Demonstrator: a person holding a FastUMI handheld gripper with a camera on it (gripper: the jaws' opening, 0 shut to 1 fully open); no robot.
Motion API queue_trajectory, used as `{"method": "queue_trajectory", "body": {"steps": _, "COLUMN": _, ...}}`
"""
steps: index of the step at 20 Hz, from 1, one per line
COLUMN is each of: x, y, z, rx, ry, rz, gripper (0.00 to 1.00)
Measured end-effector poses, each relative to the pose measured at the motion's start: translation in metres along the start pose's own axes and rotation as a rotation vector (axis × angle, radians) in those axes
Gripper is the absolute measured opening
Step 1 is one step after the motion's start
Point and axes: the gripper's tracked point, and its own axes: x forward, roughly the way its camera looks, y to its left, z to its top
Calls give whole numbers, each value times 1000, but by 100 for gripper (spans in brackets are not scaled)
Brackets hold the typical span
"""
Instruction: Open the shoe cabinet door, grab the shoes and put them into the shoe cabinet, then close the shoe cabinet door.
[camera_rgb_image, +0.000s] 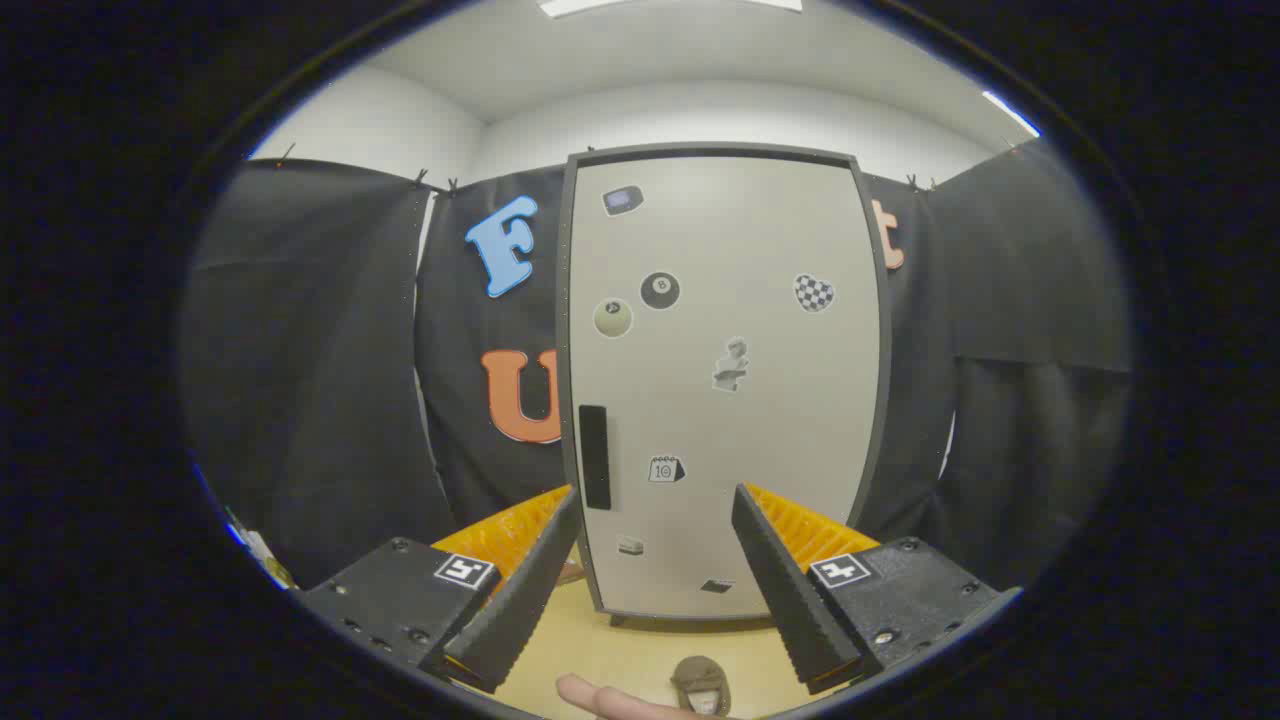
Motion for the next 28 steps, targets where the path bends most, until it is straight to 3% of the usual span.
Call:
{"method": "queue_trajectory", "body": {"steps": 13, "x": 37, "y": 38, "z": -4, "rx": -36, "ry": 3, "rz": 20, "gripper": 100}}
{"method": "queue_trajectory", "body": {"steps": 26, "x": 175, "y": 55, "z": -14, "rx": -49, "ry": -6, "rz": -51, "gripper": 99}}
{"method": "queue_trajectory", "body": {"steps": 28, "x": 192, "y": 47, "z": -15, "rx": -38, "ry": -6, "rz": -81, "gripper": 90}}
